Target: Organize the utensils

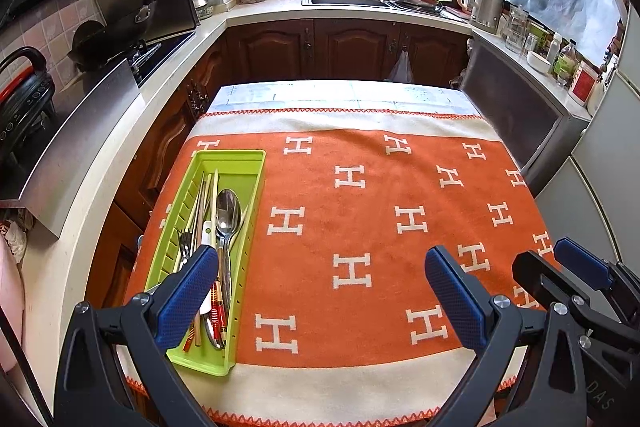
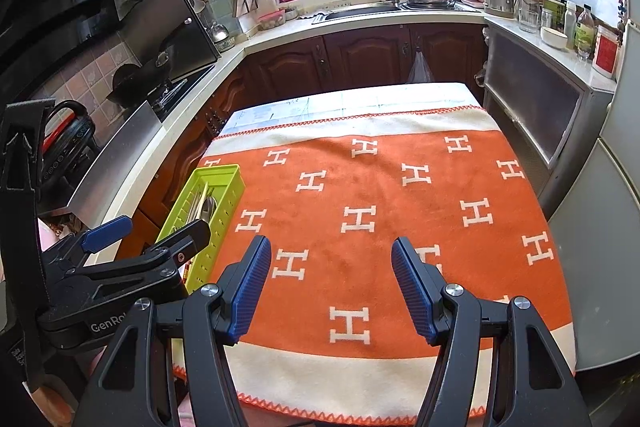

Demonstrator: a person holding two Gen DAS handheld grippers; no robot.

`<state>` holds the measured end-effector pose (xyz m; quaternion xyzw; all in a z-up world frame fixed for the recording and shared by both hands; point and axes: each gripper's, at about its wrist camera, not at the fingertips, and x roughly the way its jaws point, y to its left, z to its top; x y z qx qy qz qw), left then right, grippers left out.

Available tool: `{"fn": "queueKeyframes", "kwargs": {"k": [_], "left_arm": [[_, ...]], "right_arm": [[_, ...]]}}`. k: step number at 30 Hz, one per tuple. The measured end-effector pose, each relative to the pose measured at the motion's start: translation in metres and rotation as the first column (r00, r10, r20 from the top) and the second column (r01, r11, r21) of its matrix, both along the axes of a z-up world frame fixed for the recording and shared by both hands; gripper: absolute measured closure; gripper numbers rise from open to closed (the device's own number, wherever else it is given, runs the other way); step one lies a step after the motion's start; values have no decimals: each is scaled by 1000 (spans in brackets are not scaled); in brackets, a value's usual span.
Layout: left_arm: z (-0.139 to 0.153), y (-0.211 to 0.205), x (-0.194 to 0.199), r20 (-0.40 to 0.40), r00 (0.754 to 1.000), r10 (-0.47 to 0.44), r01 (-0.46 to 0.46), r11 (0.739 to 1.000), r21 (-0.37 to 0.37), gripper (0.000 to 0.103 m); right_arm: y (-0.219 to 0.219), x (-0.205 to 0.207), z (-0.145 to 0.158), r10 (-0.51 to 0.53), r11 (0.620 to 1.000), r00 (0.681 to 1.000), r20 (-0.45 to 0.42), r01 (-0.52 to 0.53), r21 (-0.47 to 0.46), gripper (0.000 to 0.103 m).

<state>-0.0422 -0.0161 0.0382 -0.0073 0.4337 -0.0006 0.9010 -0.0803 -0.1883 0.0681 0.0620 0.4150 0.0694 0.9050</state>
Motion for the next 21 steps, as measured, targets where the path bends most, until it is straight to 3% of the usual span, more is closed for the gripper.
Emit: {"fn": "queueKeyframes", "kwargs": {"k": [21], "left_arm": [[-1,-3,0,-3,1000,1,-1,1000,-1,1]], "right_arm": [[-2,2,-2,0,1000,1000,-5,0,7,39]]}}
